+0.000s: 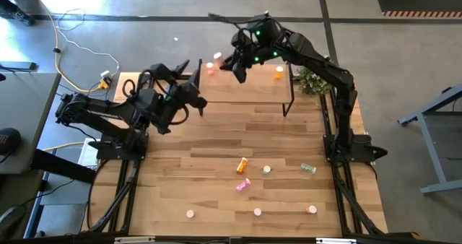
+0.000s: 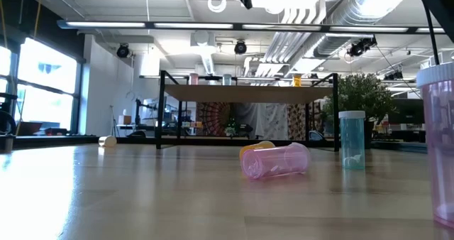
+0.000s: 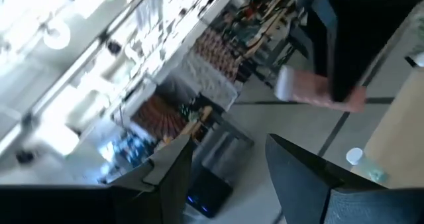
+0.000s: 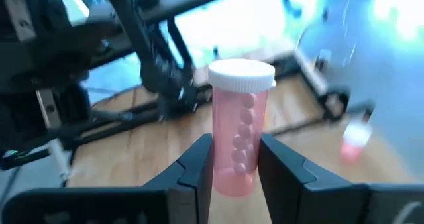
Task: Pick and place medicine bottles onto shelf by color
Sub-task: Put the top pink pill bottle on the shelf aligned with the other pink pill bottle
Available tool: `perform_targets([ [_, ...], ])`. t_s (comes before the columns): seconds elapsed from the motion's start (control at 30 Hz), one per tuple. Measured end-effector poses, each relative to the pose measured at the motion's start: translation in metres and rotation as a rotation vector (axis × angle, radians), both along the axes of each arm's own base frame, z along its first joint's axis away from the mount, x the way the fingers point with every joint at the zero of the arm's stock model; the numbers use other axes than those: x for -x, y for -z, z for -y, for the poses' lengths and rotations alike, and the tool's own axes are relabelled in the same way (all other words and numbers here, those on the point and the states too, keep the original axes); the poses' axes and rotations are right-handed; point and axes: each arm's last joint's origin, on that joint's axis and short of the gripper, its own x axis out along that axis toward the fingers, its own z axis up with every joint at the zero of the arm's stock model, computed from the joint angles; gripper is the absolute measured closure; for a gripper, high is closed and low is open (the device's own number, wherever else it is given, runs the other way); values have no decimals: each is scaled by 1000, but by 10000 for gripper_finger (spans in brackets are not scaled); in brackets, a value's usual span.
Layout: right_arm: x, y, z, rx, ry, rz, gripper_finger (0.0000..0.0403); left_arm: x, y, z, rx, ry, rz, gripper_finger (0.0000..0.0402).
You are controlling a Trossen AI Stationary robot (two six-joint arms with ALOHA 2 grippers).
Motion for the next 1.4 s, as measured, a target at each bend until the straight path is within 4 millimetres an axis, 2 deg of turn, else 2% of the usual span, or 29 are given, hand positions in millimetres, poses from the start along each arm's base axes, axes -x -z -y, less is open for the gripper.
perform_targets([
  [0.17, -1, -15, 12, 156, -9, 153, 311, 1, 1, -3, 55, -44, 154, 221],
  [0.43, 2, -42, 27, 383, 0, 395, 311, 0, 3, -3, 128, -21, 412, 222],
  [0.6, 6, -55, 33, 453, 25, 507, 311, 0, 4, -3, 163, -12, 536, 222],
  [0.77, 7, -55, 34, 457, 29, 512, 311, -1, 6, -3, 195, -11, 630, 222],
  [0.97, 1, -39, 38, 433, 52, 427, 311, 6, 2, -5, 205, -26, 693, 223],
  [1.23, -21, 12, 46, 341, 46, 356, 311, 27, -7, -6, 195, -95, 703, 223],
  [1.4, -34, 45, 42, 284, 24, 340, 311, 35, -7, -6, 203, -89, 694, 223],
])
